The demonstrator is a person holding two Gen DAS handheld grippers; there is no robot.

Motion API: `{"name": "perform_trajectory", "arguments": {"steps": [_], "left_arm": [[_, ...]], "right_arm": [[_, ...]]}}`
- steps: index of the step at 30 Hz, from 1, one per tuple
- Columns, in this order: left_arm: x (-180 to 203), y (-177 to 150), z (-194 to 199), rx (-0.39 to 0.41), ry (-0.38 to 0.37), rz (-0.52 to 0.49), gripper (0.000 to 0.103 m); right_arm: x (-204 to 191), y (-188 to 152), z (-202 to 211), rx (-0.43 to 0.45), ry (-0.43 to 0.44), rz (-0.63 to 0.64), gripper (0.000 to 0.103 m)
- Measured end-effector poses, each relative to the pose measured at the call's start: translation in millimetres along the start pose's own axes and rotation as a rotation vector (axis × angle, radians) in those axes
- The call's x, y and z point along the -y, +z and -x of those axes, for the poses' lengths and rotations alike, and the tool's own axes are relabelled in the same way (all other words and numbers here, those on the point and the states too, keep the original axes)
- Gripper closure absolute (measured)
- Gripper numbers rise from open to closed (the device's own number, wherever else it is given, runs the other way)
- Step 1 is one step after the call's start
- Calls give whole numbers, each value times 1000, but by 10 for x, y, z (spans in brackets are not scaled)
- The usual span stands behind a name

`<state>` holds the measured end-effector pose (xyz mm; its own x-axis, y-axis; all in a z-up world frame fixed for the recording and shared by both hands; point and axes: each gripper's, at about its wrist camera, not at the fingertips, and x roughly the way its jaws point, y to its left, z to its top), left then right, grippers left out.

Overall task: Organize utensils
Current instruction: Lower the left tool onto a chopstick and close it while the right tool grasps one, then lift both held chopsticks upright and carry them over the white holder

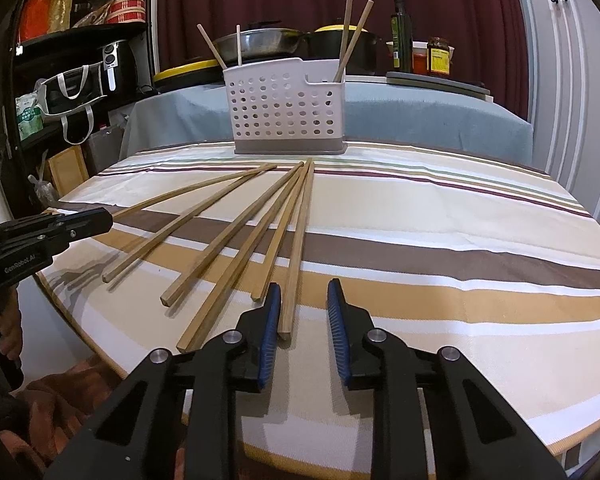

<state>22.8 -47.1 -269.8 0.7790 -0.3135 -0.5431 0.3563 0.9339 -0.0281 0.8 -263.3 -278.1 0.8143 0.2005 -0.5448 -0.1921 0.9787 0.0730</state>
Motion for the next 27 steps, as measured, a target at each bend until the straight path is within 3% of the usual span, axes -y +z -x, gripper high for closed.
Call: {"name": "perform_trajectory", "arguments": {"steps": [4, 14, 27], "left_arm": [[-6, 2, 1, 0, 1, 1, 97], [-22, 82, 81, 34, 8, 3, 97], [-80, 434, 452, 158, 35, 20, 97]], "right_arm": [[-41, -6, -6, 13, 13, 17, 94], [20, 113, 163, 55, -11, 2, 96], [113, 520, 587, 180, -49, 4, 96]]}}
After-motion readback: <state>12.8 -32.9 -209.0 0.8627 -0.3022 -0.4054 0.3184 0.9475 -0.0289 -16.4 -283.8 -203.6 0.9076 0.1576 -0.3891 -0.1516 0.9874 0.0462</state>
